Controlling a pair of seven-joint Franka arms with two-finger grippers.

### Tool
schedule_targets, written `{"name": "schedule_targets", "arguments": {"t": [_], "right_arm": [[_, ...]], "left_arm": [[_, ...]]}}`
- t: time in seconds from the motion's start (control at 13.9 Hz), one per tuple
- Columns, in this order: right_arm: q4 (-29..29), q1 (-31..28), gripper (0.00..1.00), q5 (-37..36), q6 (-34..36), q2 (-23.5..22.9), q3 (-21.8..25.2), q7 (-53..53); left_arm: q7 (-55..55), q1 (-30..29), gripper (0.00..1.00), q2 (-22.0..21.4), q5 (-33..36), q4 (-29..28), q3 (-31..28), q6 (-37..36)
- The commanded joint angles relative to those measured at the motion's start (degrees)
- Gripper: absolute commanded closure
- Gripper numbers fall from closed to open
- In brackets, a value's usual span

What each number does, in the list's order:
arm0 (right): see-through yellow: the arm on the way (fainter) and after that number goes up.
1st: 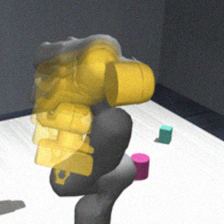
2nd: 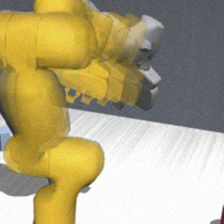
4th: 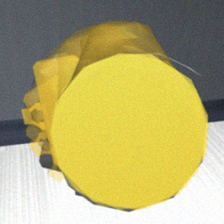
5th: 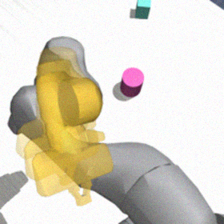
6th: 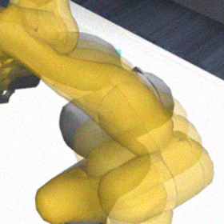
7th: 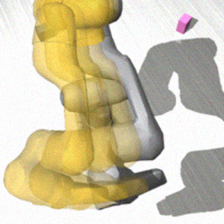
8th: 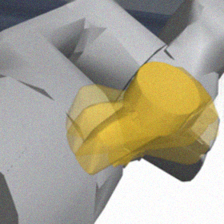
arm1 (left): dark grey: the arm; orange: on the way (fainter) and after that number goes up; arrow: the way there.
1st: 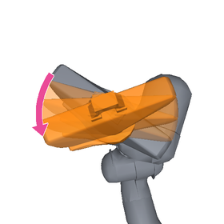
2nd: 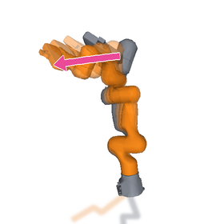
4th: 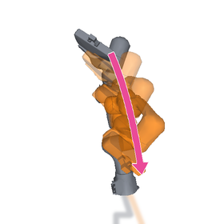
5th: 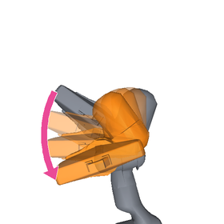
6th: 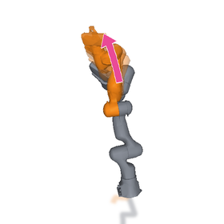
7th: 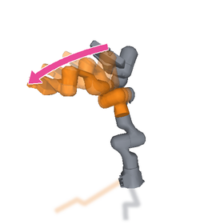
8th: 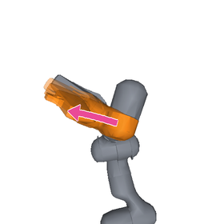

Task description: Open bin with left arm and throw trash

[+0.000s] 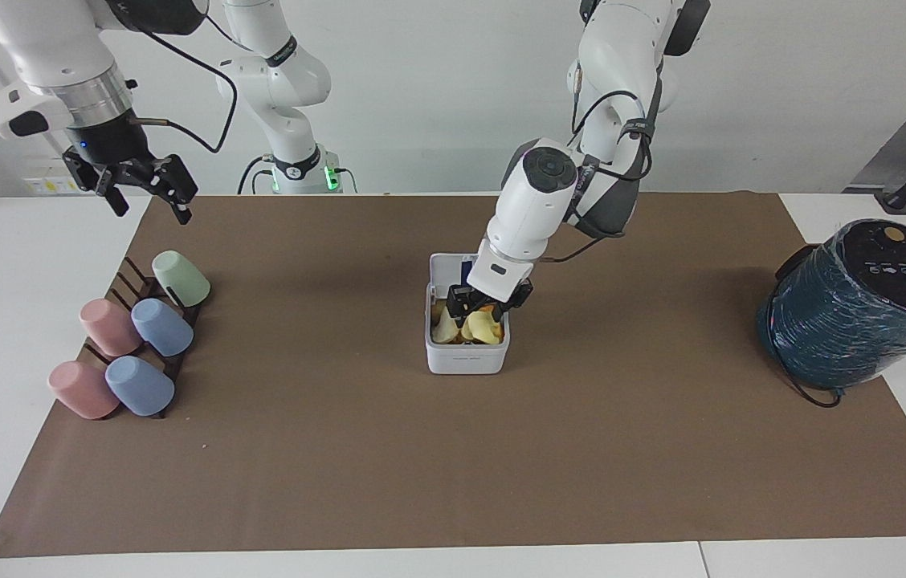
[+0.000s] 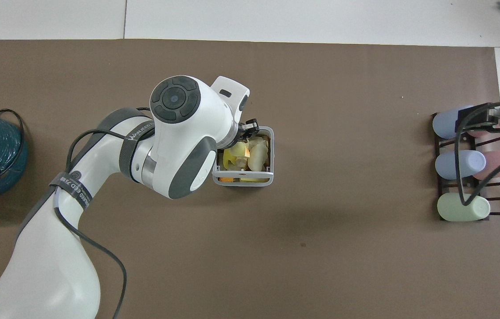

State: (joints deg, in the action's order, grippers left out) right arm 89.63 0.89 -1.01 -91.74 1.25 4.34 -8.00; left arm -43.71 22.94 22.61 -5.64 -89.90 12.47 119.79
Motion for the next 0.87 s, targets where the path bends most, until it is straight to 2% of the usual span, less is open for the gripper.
{"name": "schedule_targets", "arguments": {"t": [0.0, 0.22, 0.43, 0.79], "right_arm": [[1.9, 0.3, 0.00, 0.9, -0.2, 1.6, 0.1, 0.9], [1.4, -0.5, 0.00, 0.3, 0.2, 1.3, -0.7, 1.1], [1.5, -0.5, 0.00, 0.7, 0.5, 1.4, -1.1, 2.2], [2.3, 0.4, 0.00, 0.9, 0.5, 2.0, -1.1, 1.8]], "left_arm": [[-0.4, 0.2, 0.00, -1.2, -0.6, 2.2, -0.8, -5.7], [-0.3, -1.7, 0.00, -1.6, 0.0, 5.7, -1.8, -13.3], [1.5, -7.0, 0.00, -1.6, 3.2, 9.7, -2.0, -20.6], [21.7, -17.8, 0.00, -3.1, 7.1, 10.4, -2.0, -27.1]]}}
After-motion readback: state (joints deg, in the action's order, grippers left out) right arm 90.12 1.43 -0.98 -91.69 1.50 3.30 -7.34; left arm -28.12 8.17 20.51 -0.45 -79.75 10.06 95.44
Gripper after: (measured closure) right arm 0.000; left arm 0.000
